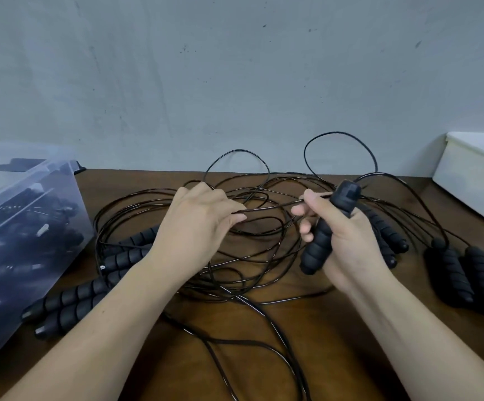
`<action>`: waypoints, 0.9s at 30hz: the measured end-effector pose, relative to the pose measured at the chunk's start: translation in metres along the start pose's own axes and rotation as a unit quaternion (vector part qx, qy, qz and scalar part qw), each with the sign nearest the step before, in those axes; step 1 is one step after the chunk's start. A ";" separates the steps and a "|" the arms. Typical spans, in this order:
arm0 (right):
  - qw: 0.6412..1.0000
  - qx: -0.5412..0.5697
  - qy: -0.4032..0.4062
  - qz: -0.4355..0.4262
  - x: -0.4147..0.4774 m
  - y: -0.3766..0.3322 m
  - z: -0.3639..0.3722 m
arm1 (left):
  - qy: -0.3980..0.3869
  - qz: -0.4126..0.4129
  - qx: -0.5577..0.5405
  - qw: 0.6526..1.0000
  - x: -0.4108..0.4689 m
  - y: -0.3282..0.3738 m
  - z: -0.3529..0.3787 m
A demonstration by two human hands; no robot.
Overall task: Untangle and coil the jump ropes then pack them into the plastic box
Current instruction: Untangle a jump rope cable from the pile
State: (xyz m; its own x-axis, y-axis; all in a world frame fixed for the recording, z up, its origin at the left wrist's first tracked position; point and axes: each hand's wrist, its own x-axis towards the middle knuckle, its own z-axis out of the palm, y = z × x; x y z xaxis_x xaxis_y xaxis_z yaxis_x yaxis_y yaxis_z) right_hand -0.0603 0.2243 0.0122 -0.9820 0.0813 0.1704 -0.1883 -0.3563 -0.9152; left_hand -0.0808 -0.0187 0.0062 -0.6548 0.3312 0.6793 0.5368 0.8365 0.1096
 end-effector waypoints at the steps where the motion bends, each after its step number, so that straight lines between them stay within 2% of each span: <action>1: 1.000 -0.001 -0.009 0.005 -0.001 0.002 0.002 | 0.003 0.007 0.000 1.000 -0.001 0.002 0.001; 6: 0.996 -0.060 -0.068 0.007 -0.009 0.016 0.009 | -0.007 0.052 0.003 0.999 -0.003 0.016 0.009; 10: 0.994 -0.096 -0.060 0.004 -0.011 0.019 0.011 | -0.014 0.050 0.001 0.999 -0.004 0.013 0.011; 15: 0.995 -0.081 -0.047 -0.020 -0.011 0.011 0.009 | -0.008 0.028 -0.003 1.000 0.000 0.014 0.005; 20: 0.999 0.018 0.026 -0.035 0.004 -0.012 -0.009 | -0.001 -0.040 0.025 0.999 0.001 -0.014 -0.001; 23: 0.999 0.023 0.020 -0.031 0.007 -0.013 -0.010 | 0.012 -0.055 0.022 0.998 0.000 -0.023 -0.005; 27: 1.000 0.014 -0.003 -0.019 0.002 -0.005 -0.002 | -0.017 -0.029 0.008 0.999 0.000 -0.012 0.001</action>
State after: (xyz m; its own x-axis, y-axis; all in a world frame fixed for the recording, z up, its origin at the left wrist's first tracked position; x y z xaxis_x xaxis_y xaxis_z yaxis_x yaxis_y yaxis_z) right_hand -0.0612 0.2278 0.0169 -0.9740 0.0901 0.2079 -0.2266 -0.3797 -0.8969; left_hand -0.0882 -0.0281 0.0044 -0.7022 0.2966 0.6472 0.4889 0.8618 0.1354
